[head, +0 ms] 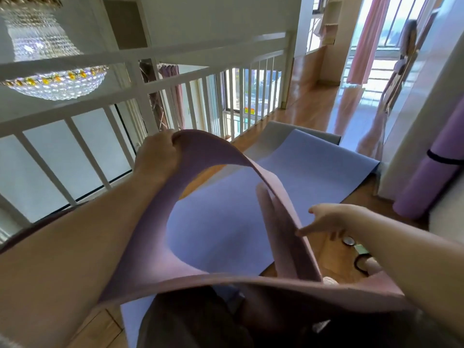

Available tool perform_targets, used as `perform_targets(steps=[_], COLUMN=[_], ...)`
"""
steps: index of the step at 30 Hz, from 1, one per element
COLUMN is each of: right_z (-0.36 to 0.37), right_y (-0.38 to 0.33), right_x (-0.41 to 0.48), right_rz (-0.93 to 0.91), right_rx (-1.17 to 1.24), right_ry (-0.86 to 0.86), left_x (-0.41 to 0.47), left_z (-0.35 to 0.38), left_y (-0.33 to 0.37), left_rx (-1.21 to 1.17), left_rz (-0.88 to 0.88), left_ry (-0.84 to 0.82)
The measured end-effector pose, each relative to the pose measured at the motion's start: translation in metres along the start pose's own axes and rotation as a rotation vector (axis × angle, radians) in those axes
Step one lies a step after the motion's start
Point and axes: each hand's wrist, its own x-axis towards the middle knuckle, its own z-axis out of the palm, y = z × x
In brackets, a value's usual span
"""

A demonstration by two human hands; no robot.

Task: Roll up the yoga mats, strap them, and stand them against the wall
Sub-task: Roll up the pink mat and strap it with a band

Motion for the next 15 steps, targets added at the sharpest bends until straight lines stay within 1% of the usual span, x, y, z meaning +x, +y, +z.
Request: perform_targets(steps=[1, 3, 5, 7, 9, 10, 11, 12, 13, 14, 15], right_z=[0.005, 0.017, 0.030, 0.032, 0.019, 0.007, -0.006, -0.021, -0.035, -0.047, -0.056], right_y=[-0.007, -0.018, -0.024, -0.023, -0.015, -0.011, -0.007, -0.005, -0.006, -0.010, -0.017], right_x=[0.000, 0.002, 0.011, 0.016, 0.015, 0.010, 0.006, 0.001, -0.005, -0.010, -0.015], right_rz=[-0.005, -0.025, -0.045, -0.056, -0.076, -0.084, -0.091, -0.101, -0.112, -0.121, -0.146], right_rx=[0.012, -0.059, -0.121, -0.126, -0.031, 0.076, 0.190, 0.284, 0.331, 0.334, 0.304], right_ry=[-0.011, 0.005, 0.073, 0.216, 0.449, 0.567, 0.679, 0.763, 0.821, 0.852, 0.887], left_x=[0.001, 0.001, -0.003, -0.008, -0.011, -0.010, -0.008, -0.006, -0.005, -0.004, -0.003], left_z=[-0.003, -0.008, -0.012, -0.015, -0.018, -0.020, -0.021, -0.022, -0.023, -0.024, -0.023], left_y=[0.004, 0.011, 0.017, 0.016, 0.009, 0.005, 0.000, -0.002, -0.001, 0.004, 0.013], left_rx=[-0.008, -0.017, -0.030, -0.038, -0.010, 0.037, 0.108, 0.193, 0.265, 0.303, 0.291], left_rz=[0.004, 0.010, 0.020, 0.030, 0.026, 0.007, -0.023, -0.041, -0.037, -0.007, 0.045], left_ry=[0.011, 0.025, 0.020, 0.009, -0.038, -0.100, -0.203, -0.340, -0.472, -0.557, -0.585])
